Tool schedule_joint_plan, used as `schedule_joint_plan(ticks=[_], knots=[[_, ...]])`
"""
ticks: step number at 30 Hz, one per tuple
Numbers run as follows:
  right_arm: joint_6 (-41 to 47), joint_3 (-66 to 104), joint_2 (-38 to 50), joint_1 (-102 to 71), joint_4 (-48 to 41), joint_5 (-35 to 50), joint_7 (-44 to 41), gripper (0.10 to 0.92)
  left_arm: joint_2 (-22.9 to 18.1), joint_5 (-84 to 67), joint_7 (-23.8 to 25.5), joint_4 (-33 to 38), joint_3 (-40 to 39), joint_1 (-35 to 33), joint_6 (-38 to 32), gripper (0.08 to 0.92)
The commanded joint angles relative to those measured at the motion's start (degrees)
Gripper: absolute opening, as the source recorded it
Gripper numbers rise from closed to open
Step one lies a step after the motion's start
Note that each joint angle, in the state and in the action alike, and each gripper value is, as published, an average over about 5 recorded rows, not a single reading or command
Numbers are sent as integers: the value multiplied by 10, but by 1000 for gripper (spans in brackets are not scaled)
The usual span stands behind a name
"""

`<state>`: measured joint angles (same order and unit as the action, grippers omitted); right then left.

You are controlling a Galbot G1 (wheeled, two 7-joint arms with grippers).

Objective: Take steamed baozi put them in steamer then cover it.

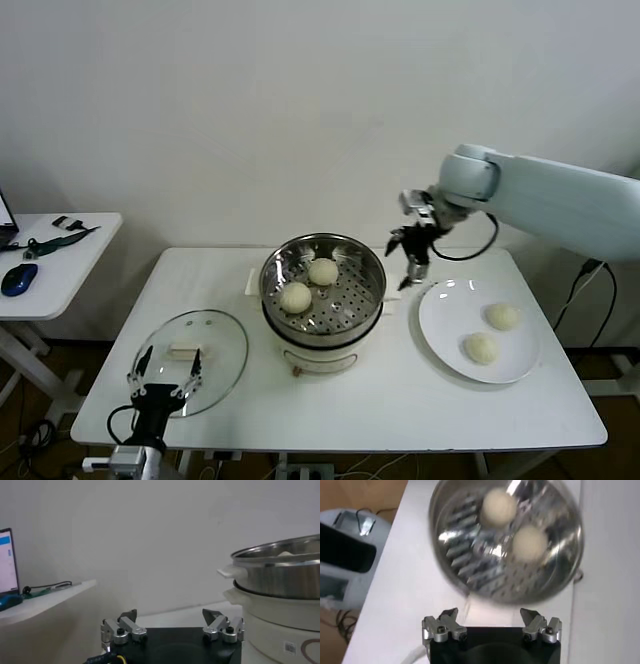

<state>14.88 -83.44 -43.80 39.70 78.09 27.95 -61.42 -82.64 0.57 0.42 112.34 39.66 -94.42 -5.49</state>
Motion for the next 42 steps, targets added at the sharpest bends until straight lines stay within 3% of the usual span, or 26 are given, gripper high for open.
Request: schedule_joint_plan(ticks=[1, 14, 30, 42], knots=[[-23, 42, 176, -111, 45, -160, -13, 823, 7, -1, 0, 2, 5, -2, 0, 823], [-47, 240, 129, -343, -84, -269, -3, 823, -2, 7, 0, 3, 7, -6, 2, 823], [-72, 284, 52, -391, -169, -330, -6, 823, -11, 17, -1, 1, 11, -8, 4, 823], [-85, 302, 29, -397, -185, -337, -8, 815, -8, 25, -1, 0, 9, -14, 1, 823]])
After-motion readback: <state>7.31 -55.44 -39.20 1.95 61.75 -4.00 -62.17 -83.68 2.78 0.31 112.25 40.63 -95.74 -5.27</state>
